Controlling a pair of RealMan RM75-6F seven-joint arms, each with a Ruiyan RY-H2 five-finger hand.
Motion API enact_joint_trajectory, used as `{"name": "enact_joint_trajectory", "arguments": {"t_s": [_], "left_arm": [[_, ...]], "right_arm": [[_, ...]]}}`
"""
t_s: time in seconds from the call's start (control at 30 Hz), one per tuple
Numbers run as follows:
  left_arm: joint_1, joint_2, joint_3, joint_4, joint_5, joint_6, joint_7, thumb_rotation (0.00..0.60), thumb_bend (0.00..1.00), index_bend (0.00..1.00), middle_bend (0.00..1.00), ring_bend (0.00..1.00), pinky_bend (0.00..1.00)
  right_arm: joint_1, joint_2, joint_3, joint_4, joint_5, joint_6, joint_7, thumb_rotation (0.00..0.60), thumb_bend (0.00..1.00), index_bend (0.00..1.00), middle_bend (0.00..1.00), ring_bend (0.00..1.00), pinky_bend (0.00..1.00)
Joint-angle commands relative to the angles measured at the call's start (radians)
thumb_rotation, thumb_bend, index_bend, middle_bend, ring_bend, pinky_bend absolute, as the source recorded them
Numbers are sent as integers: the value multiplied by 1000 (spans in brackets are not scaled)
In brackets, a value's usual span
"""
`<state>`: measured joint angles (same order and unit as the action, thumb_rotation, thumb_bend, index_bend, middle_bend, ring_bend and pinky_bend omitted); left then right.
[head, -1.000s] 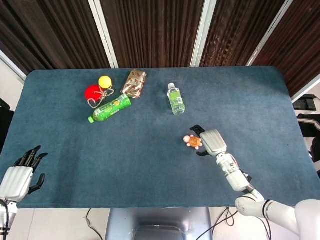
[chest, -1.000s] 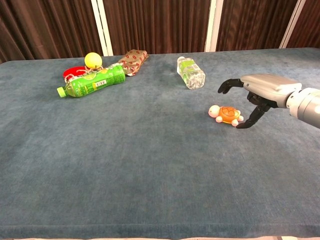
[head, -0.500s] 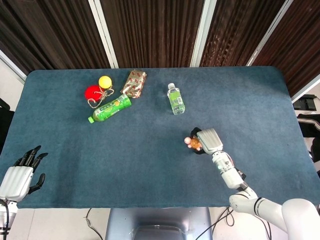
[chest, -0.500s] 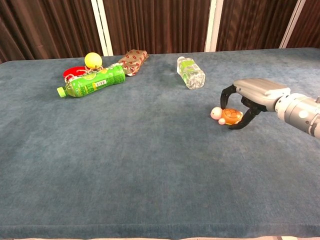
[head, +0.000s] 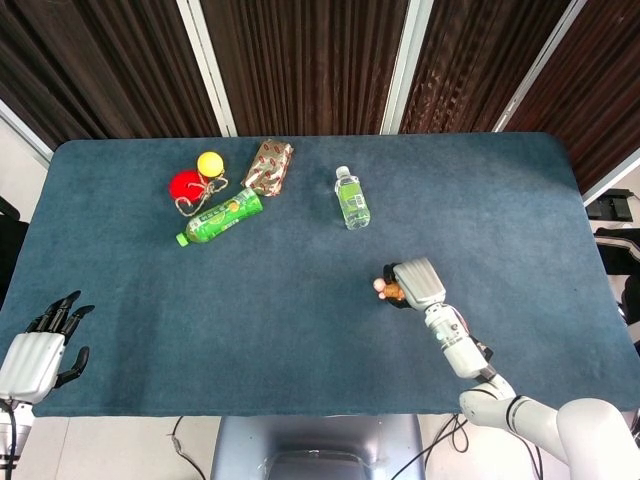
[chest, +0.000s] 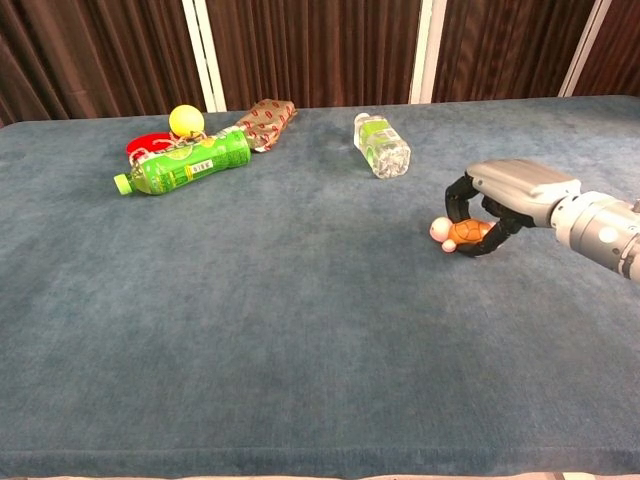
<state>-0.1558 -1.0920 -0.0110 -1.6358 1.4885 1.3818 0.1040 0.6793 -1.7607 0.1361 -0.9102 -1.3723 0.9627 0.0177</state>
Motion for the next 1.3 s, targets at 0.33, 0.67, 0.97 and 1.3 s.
{"name": "enact_joint_trajectory", "arguments": {"t_s": [0.33,0.67,0.97,1.3], "left_arm": [[1,0,0,0,-1,1,1,600,469,182,26,82,264],[1,-1,1,-1,1,1,5,600,469,181,26,82,264],[1,-2,1,-2,0,0,9,600,470,181,26,83,264],[4,1,1,-4,1,5,2,600,469,182,27,82,263]], "right_arm": [[-6,-2,3,5,15,0,-71,600,638,823,709,1000,1000],[-13,26,-8,-23,-19,16,24,600,466,696,641,1000,1000],[-22,166,-5,-227,84,-91,-126,600,14,0,119,731,957],[-122,360,-8,-609,141,72,-305,600,0,0,0,242,443]]}}
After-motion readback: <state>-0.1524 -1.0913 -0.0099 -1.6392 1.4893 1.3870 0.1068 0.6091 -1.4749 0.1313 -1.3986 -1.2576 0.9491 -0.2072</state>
